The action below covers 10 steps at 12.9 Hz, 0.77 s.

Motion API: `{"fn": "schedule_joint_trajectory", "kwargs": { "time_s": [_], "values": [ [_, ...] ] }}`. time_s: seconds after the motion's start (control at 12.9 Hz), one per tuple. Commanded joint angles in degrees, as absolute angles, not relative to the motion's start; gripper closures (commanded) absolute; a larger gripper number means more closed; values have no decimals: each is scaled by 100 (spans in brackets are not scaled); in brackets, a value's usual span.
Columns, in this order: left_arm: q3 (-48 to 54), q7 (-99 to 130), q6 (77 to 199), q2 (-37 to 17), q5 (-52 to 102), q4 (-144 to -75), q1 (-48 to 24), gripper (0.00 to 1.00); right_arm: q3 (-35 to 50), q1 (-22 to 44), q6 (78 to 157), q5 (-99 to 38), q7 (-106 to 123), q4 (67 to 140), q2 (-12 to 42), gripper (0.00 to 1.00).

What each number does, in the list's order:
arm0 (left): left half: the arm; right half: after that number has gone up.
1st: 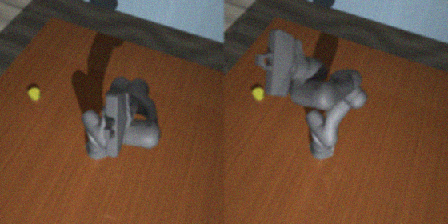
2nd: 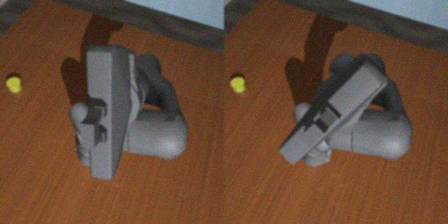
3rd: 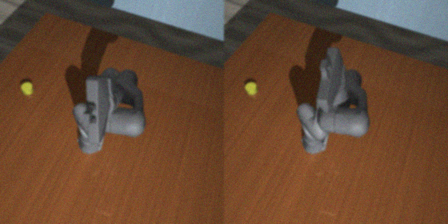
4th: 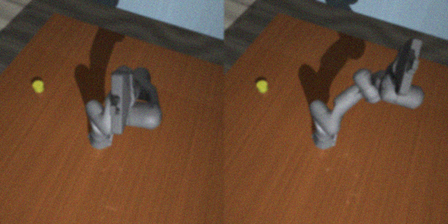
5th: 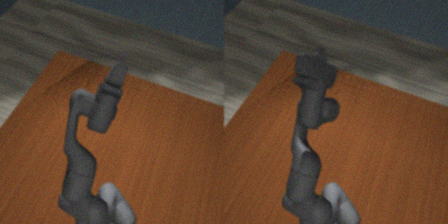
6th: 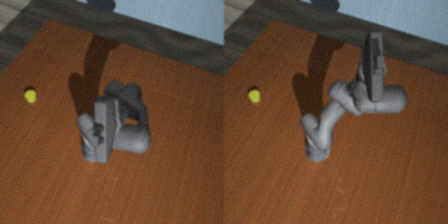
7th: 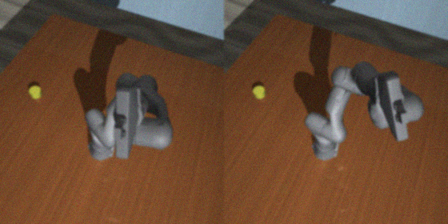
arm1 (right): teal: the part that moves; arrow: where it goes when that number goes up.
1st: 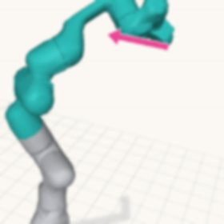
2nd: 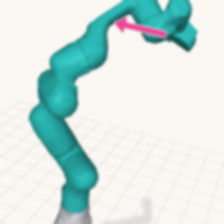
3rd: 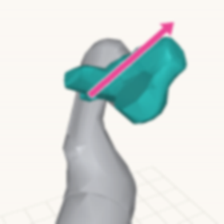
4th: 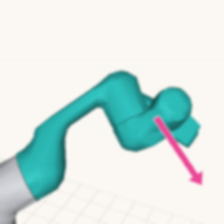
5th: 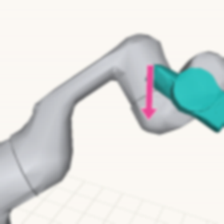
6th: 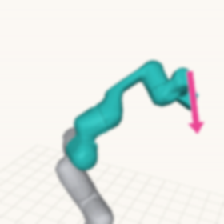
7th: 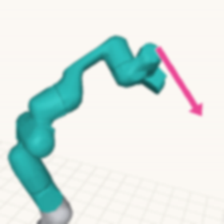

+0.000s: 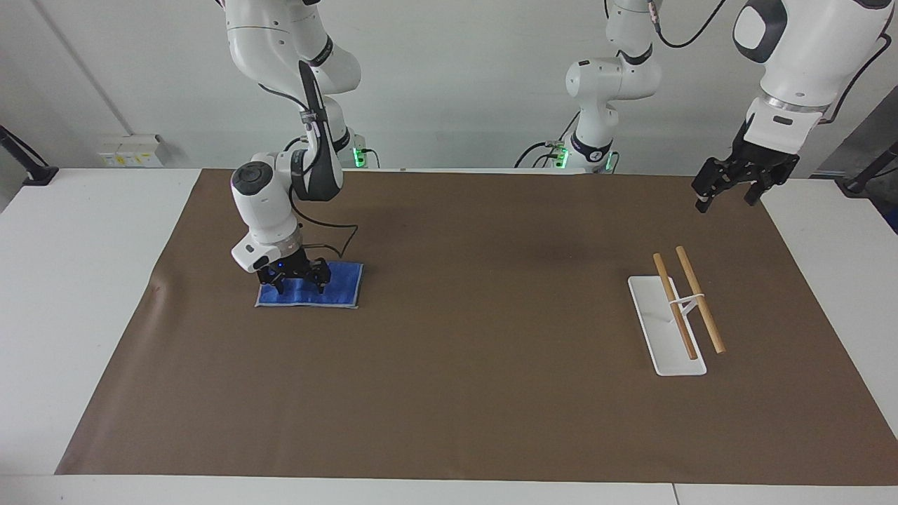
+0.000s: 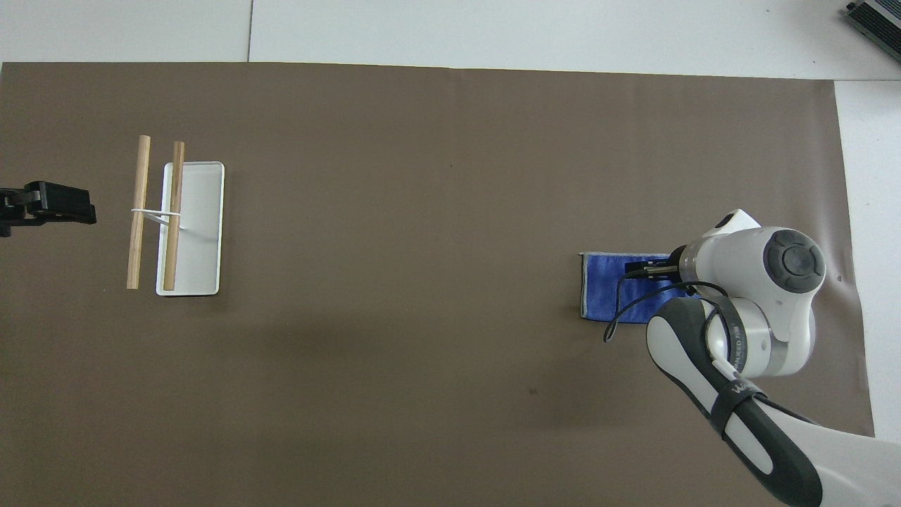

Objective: Right arm passes towel to left arm to hang
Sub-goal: 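Reach the right gripper down to the blue towel and grasp it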

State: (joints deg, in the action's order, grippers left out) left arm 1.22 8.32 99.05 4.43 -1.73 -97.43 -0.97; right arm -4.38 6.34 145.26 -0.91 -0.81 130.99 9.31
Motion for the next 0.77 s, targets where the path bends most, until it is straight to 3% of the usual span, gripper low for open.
{"fn": "schedule_joint_trajectory", "kwargs": {
  "time_s": [0.0,0.08,0.23,0.31,0.7],
  "values": [
    [149,861,9861,562,-255,-9861,-70,0,-422,571,14660,-228,141,13184,905,37],
    [149,861,9861,562,-255,-9861,-70,0,-422,571,14660,-220,141,13201,905,51],
    [149,861,9861,562,-255,-9861,-70,0,-422,580,14651,-229,88,13219,897,94],
    [149,861,9861,562,-255,-9861,-70,0,-422,571,14634,-229,70,13219,896,100],
    [149,861,9861,562,-255,-9861,-62,0,-422,589,14206,-246,-44,12878,835,100]
  ]
}}
